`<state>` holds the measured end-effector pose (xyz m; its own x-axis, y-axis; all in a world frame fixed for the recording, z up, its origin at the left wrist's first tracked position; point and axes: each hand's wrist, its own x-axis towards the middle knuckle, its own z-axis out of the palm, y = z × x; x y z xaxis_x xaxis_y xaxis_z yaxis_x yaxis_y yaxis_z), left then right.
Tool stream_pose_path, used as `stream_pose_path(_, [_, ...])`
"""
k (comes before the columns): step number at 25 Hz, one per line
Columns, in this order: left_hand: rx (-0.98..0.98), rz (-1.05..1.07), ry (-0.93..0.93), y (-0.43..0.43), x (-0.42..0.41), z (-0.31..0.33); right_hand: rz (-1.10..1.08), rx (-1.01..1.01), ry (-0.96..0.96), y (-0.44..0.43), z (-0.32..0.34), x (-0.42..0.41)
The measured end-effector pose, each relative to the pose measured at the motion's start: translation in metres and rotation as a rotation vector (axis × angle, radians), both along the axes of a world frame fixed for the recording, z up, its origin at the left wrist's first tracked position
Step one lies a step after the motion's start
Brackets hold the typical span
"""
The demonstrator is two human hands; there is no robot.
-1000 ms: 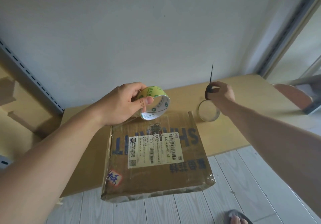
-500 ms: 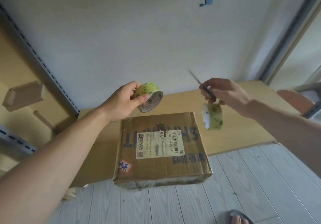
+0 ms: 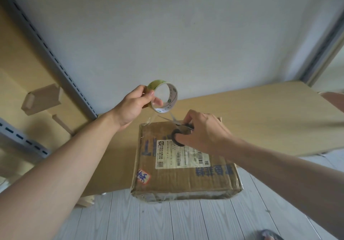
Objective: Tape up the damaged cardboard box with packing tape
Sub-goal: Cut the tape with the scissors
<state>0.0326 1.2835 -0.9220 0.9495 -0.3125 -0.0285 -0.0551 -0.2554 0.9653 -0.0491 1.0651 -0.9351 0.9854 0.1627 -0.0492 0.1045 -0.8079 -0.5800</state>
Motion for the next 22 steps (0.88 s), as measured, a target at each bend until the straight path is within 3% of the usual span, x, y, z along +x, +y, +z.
stream_pose_path(10, [0.056,0.013,-0.124,0.007,-0.002,-0.001,-0.125,0.118,0.194,0.058,0.002,0.028])
stream_pose_path(14, [0.079,-0.025,-0.141,0.006,-0.003,-0.005,-0.209,0.294,0.238,0.061,0.004,0.036])
stream_pose_path(22, [0.009,0.022,-0.173,-0.007,0.0,-0.006,-0.101,0.326,0.273,0.04,-0.001,0.039])
